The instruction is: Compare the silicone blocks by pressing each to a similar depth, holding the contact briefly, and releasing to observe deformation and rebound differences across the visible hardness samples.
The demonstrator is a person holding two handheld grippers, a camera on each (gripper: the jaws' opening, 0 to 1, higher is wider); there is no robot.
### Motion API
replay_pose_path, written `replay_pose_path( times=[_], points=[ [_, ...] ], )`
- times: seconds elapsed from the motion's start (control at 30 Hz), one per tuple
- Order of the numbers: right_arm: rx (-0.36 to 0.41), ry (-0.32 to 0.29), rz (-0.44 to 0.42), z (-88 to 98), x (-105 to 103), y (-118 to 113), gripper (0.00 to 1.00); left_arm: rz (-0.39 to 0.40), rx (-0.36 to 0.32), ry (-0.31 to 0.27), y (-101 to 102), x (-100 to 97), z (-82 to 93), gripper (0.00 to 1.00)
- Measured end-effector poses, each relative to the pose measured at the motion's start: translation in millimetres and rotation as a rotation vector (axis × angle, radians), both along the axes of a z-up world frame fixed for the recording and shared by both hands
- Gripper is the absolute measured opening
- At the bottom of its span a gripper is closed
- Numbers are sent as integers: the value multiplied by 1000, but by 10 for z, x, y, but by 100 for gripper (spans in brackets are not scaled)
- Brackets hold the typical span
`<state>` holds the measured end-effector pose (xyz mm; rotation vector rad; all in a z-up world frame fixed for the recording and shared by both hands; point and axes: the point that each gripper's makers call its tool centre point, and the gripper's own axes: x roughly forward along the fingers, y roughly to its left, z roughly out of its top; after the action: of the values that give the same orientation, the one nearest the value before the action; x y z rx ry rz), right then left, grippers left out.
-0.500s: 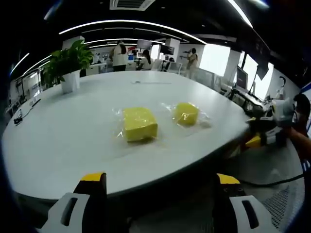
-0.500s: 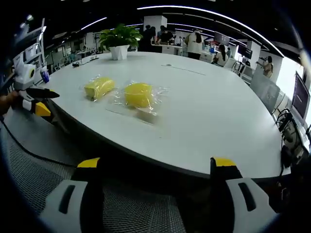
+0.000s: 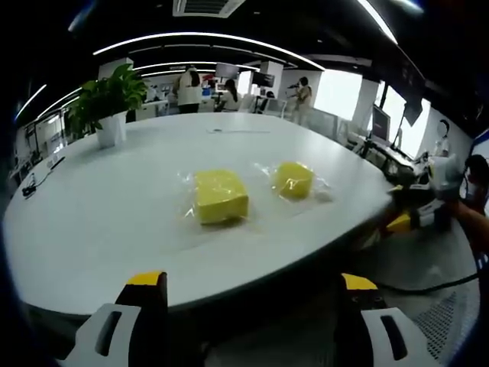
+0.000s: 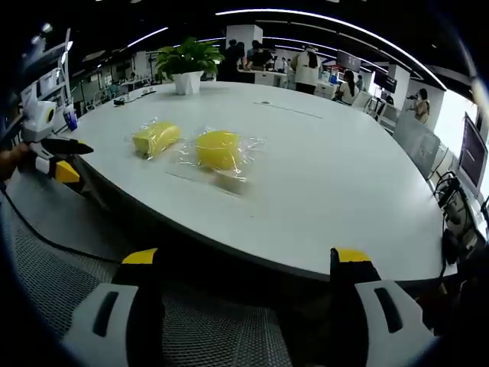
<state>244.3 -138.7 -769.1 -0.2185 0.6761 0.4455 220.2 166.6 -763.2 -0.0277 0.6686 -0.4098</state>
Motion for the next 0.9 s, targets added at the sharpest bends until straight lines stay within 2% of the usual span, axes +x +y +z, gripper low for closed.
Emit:
replay_pose_path(
  times=[0.9],
  points=[
    [0, -1, -2, 1, -6, -5, 85, -3, -2, -4, -17, -8, 5, 91]
  ],
)
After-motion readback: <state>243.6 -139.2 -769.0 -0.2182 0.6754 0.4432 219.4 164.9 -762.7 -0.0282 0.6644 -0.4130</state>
